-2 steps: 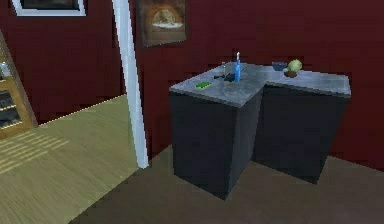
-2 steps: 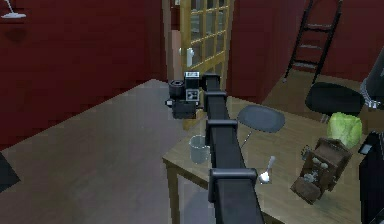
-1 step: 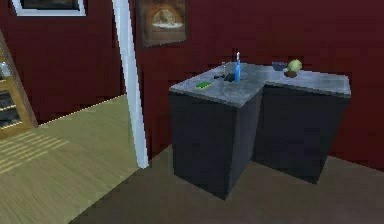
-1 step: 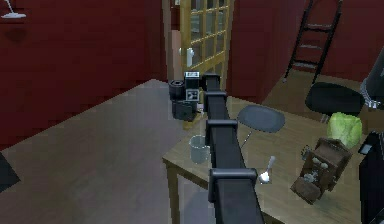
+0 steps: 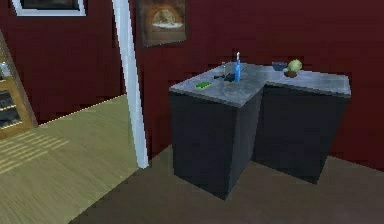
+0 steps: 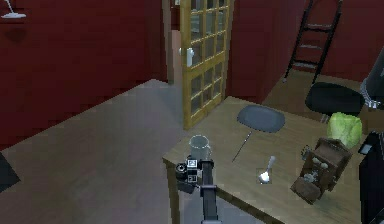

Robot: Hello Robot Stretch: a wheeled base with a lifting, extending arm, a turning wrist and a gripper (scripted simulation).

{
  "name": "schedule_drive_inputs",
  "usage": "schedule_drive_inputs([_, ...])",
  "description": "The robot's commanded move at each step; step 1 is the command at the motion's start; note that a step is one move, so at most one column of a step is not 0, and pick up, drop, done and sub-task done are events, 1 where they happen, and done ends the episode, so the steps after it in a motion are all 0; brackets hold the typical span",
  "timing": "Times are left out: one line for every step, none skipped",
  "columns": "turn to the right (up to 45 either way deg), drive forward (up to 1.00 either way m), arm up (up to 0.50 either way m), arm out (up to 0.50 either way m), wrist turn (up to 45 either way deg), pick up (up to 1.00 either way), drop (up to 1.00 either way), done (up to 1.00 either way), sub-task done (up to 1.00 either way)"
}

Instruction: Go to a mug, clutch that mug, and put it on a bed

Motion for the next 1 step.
schedule_drive_inputs([0.0, 0.0, 0.0, 0.0, 0.0, 1.0, 0.0, 0.0, 0.0])
